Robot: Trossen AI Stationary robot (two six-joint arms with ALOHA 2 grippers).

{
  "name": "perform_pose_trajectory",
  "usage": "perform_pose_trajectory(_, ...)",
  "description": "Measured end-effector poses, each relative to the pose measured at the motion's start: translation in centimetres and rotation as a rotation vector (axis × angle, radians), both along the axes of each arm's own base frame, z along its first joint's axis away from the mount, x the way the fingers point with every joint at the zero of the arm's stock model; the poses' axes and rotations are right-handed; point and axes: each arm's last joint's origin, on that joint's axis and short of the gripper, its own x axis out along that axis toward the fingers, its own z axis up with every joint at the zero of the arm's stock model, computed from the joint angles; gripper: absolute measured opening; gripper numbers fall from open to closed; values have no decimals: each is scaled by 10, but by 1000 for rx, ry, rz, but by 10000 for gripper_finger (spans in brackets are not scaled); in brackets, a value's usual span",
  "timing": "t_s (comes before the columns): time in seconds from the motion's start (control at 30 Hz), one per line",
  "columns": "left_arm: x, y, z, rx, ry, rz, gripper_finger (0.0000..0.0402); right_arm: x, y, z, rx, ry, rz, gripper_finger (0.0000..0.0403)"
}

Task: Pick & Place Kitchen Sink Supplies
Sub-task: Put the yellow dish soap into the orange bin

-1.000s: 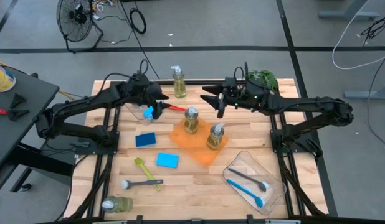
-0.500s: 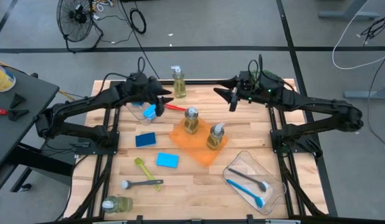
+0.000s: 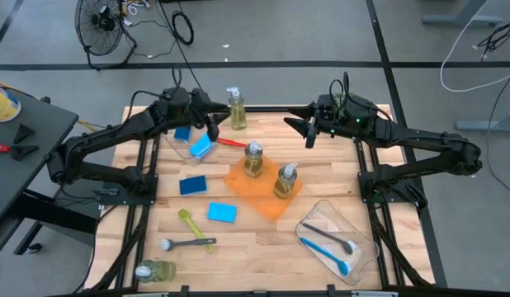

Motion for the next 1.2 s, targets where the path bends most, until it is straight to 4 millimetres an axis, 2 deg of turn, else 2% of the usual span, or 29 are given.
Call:
perform_pose_trajectory(0.13, 1, 10, 9, -7, 37, 57, 156, 0, 0, 0, 0, 0, 1, 215)
perform_pose_trajectory(0.33, 15, 24, 26, -15, 117, 66, 170, 0, 0, 0, -7, 2, 2, 215)
perform_pose_trajectory(0.6, 32, 55, 46, -44, 193, 123, 238, 0, 1, -1, -4, 10, 11, 215)
perform_pose_trajectory(0.73, 38, 68, 53, -44, 225, 61, 277, 0, 1, -3, 3, 29, 43, 215)
perform_pose_trajectory(0.87, 47, 75, 61, 15, 257, 15, 294, 0, 2, -5, 11, 55, 54, 215)
perform_pose_trajectory(1.0, 57, 84, 61, 86, 311, -17, 295, 0, 2, -6, 12, 56, 55, 215)
perform_pose_trajectory(1.2, 63, 99, 49, 75, 378, -17, 294, 0, 3, -6, 16, 57, 99, 215)
